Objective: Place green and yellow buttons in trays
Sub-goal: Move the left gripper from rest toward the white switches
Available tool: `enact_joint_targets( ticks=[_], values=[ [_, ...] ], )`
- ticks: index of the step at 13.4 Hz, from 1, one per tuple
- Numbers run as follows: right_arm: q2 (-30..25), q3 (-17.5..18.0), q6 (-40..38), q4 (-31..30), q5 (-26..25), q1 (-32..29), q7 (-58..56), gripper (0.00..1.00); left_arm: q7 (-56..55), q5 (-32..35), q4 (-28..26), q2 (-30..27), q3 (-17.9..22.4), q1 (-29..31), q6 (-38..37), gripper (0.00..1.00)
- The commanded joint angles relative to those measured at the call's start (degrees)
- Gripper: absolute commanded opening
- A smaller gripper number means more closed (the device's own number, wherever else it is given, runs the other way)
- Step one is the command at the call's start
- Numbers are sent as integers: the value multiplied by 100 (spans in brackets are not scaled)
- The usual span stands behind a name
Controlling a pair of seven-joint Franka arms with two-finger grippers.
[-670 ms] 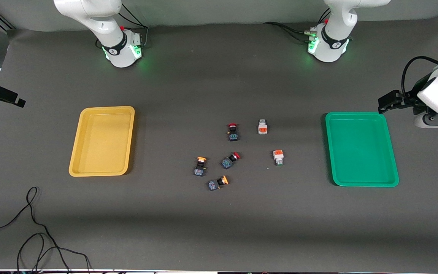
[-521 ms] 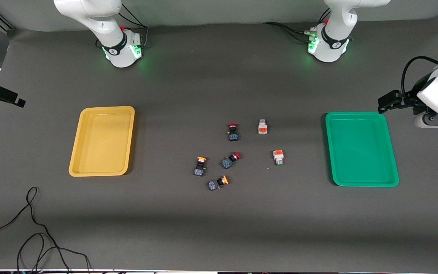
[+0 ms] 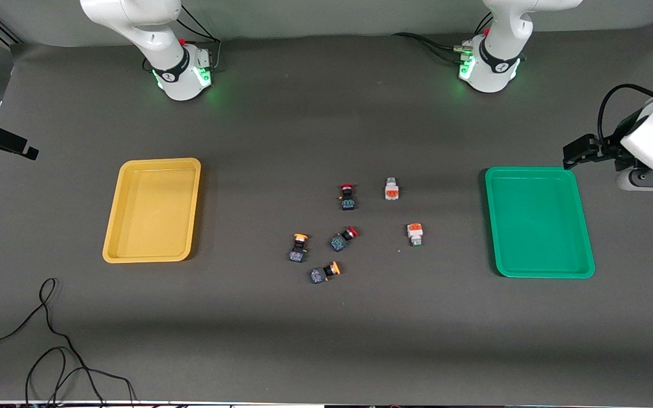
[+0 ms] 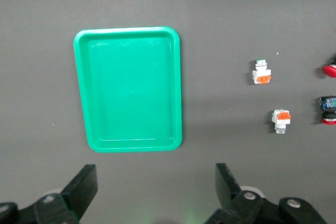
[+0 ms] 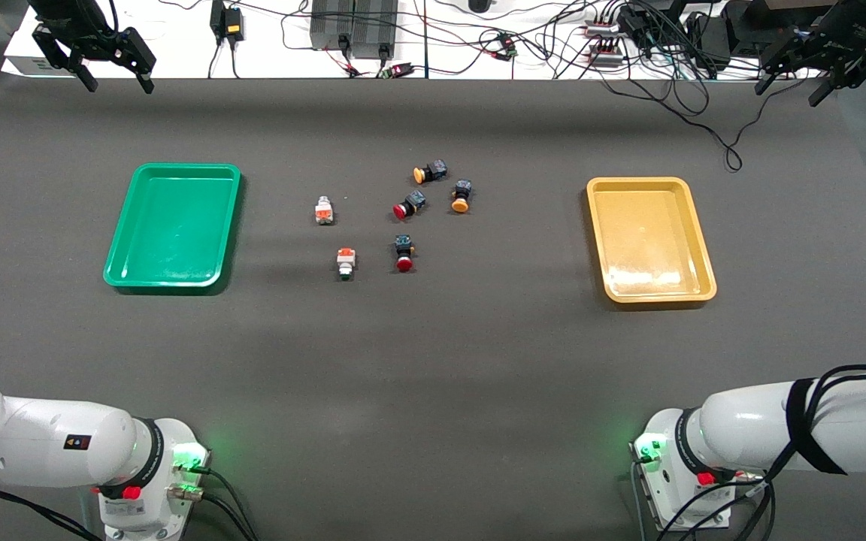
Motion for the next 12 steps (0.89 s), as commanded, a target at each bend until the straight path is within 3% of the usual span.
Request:
enact_joint_targets(
  ticks=[1,9,12],
  values=[
    [6,19,-73,70,-111,3,-70,100,-37,-51,-212,-92,8,-145,97,100],
    [6,27,-91,61,-110,21,-70,100,-967,-199,-871,-65,-1,-1041,817,100],
    [-11,36,-100,35,-110,30,-70,100,-1651,-332,-880,-65,-1,-1567,897,100]
  ],
)
